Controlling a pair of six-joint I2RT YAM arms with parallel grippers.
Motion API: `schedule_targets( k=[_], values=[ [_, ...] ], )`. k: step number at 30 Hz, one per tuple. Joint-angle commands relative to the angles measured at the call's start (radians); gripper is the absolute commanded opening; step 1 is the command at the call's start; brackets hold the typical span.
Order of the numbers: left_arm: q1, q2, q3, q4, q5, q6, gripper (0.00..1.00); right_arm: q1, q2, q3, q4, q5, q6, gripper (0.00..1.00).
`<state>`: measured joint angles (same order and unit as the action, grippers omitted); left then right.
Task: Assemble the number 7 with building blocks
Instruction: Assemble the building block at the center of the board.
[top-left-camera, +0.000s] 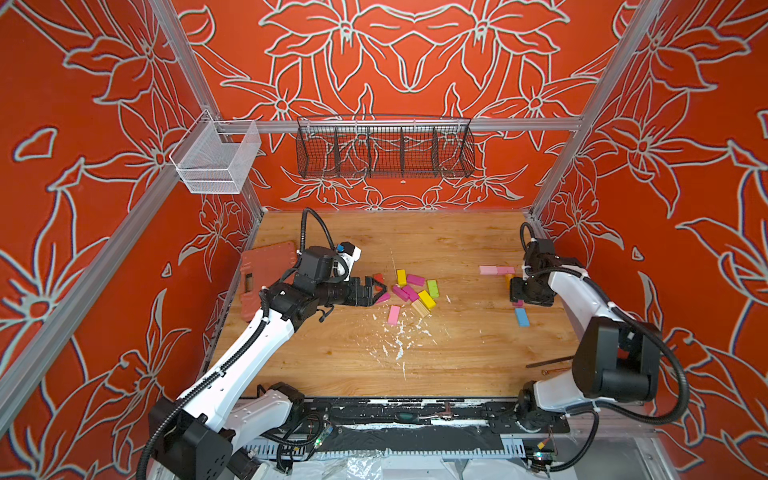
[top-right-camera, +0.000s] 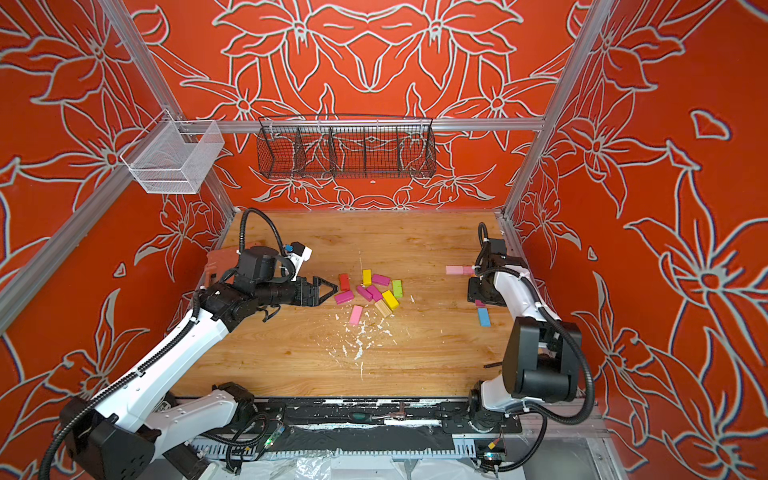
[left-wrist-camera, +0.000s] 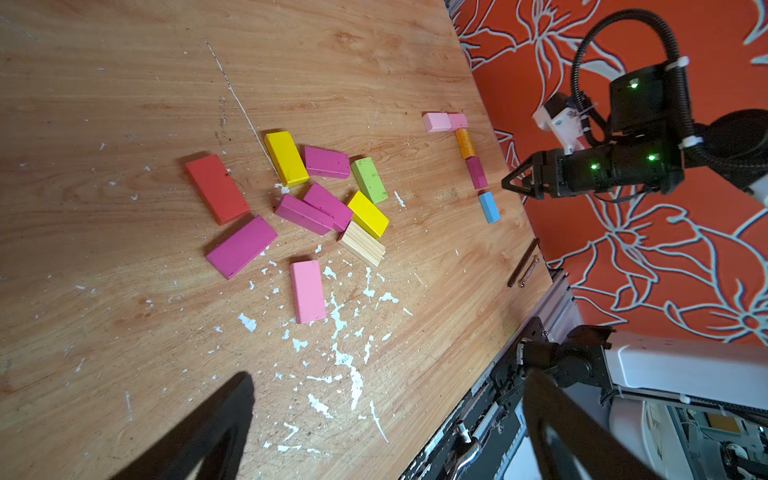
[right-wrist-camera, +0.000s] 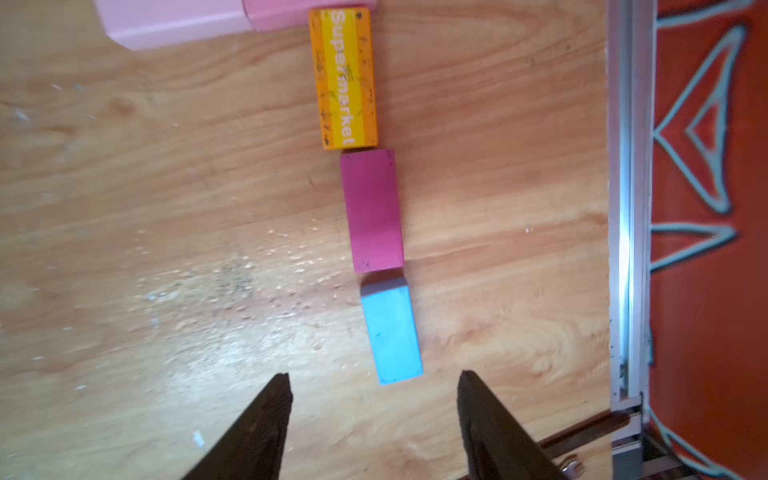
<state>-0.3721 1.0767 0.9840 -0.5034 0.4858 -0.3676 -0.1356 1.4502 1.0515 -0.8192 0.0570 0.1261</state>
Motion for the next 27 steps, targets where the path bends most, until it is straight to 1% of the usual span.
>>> schedule_targets(
  k=[1,2,5,8,13,17,23,27],
  values=[
    [0.007,-0.026,-0.005,0.026,0.021,-0.007,0.98,0.002,-0.030,-0.059,-0.083,-0.079,0.165,0.65],
    [0.006,-0.029,-0.005,0.026,0.021,-0.008,0.98,0.002,-0.041,-0.075,-0.095,-0.073,0.189,0.64],
    [0.007,-0.037,-0.009,0.033,0.022,-0.010,0.98,0.002,-0.053,-0.114,-0.122,0.005,0.269,0.64],
    [0.008,-0.038,-0.013,0.042,0.024,-0.013,0.98,0.002,-0.030,-0.139,-0.135,0.026,0.331,0.63],
    [0.007,-0.047,-0.012,0.037,0.024,-0.012,0.98,-0.003,0.025,-0.178,-0.086,0.029,0.394,0.63],
    [0.009,-0.048,-0.015,0.037,0.021,-0.011,0.98,-0.010,0.068,-0.188,-0.003,-0.046,0.397,0.62],
    [0.013,-0.046,-0.008,0.029,0.012,-0.007,0.98,-0.018,0.093,-0.177,0.042,-0.022,0.393,0.62],
    [0.021,-0.042,-0.008,0.032,0.013,-0.008,0.98,-0.029,0.102,-0.181,0.081,-0.051,0.380,0.62]
  ],
)
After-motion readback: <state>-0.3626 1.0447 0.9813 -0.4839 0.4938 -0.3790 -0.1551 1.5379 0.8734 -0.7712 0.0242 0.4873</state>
